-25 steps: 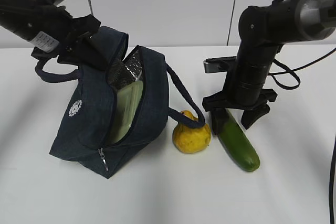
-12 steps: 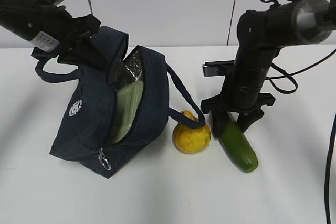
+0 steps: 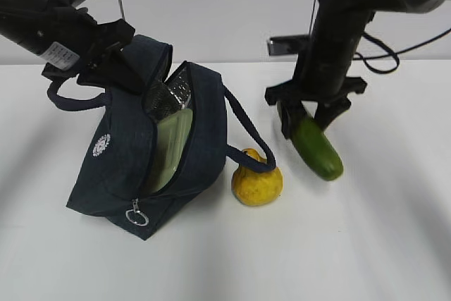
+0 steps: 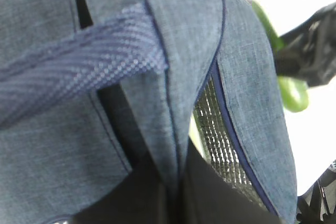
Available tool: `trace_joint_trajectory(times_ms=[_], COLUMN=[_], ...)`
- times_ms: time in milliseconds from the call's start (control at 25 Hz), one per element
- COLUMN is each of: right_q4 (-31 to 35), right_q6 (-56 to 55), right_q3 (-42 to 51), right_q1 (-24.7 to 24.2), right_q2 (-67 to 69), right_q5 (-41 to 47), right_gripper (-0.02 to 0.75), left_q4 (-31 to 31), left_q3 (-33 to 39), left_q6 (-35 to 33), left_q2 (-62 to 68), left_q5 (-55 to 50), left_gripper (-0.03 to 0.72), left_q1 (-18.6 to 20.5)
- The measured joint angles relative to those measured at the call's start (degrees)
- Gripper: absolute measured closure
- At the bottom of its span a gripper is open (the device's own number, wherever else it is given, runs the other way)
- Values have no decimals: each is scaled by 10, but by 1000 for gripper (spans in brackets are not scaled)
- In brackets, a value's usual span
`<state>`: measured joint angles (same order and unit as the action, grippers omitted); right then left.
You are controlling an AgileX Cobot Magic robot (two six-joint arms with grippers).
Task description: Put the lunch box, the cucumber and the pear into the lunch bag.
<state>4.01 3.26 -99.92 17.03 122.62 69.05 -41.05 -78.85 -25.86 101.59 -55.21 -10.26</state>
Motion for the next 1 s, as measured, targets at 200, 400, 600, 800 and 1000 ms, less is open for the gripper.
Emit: trace_joint_trajectory(times_ms=[200, 400, 600, 800, 1000], right_q4=[61, 270, 353, 380, 420], right_q6=[-1, 28, 33, 33, 33], right_q3=[-91, -124, -124, -124, -124], right_q1=[0, 3, 27, 46, 62], right_q2=[-40, -68, -39, 16, 52], right_q5=[8, 12, 12, 12, 11], right_gripper=[321, 321, 321, 321, 321], left_q4=[0, 0, -4, -6, -6], left_q3=[0, 0, 0, 0, 0], left_q6=[0, 0, 0, 0, 0], left_q2=[0, 0, 0, 0, 0], left_q5=[0, 1, 2, 4, 5], left_gripper=[690, 690, 690, 690, 690], left_q1=[0, 0, 0, 0, 0])
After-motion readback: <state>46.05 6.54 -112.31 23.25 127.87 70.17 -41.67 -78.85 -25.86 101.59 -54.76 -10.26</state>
